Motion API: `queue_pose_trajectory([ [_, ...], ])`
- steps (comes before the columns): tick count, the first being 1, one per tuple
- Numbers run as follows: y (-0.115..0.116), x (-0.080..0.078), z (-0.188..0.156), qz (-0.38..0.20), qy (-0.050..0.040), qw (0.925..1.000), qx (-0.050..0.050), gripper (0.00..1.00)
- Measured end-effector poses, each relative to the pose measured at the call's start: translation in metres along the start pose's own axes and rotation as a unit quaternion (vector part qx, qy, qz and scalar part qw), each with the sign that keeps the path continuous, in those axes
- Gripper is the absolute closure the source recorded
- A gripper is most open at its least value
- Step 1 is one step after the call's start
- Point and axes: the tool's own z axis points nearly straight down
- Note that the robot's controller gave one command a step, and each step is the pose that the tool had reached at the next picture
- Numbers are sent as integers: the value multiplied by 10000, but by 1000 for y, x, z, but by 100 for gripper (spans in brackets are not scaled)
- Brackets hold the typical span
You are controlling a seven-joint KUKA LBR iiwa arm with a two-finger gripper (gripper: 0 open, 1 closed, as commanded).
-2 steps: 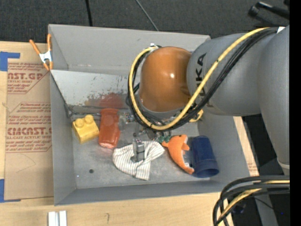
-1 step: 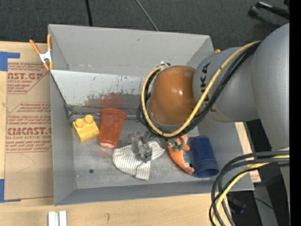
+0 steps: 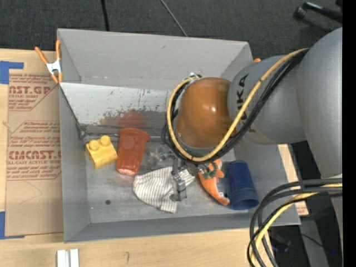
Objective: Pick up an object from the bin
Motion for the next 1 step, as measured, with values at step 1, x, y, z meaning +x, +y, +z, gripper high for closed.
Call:
queue_pose_trajectory([
  [1,0,0,0,-1,-1,10000,-1,0],
])
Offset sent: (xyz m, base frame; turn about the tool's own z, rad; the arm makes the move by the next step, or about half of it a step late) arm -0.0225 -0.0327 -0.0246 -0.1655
